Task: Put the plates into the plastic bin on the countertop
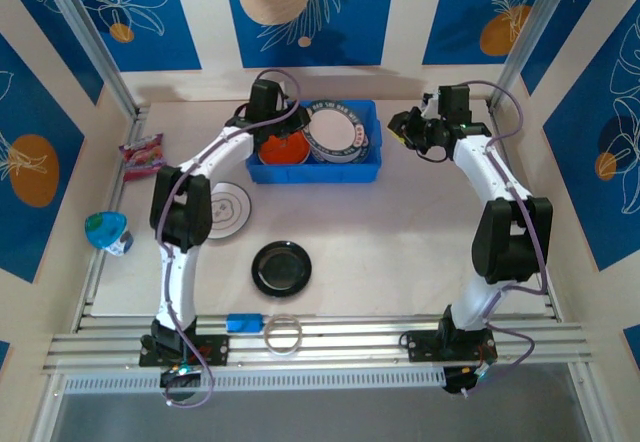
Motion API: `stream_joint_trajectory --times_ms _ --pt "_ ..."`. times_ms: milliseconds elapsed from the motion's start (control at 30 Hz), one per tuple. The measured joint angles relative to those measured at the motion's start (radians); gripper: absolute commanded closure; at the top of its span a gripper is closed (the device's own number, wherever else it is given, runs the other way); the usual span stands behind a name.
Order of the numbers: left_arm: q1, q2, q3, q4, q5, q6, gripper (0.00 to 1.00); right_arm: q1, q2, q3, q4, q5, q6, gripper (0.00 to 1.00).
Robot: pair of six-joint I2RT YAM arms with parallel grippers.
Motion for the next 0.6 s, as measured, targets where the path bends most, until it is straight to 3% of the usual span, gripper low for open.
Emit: stream_joint_trajectory --times_ms 600 --pt "-0.055 0.193 0.179 -0.098 -0.059 0.019 1.0 0.009 -0.018 -0.026 -0.029 0.012 -0.022 0.73"
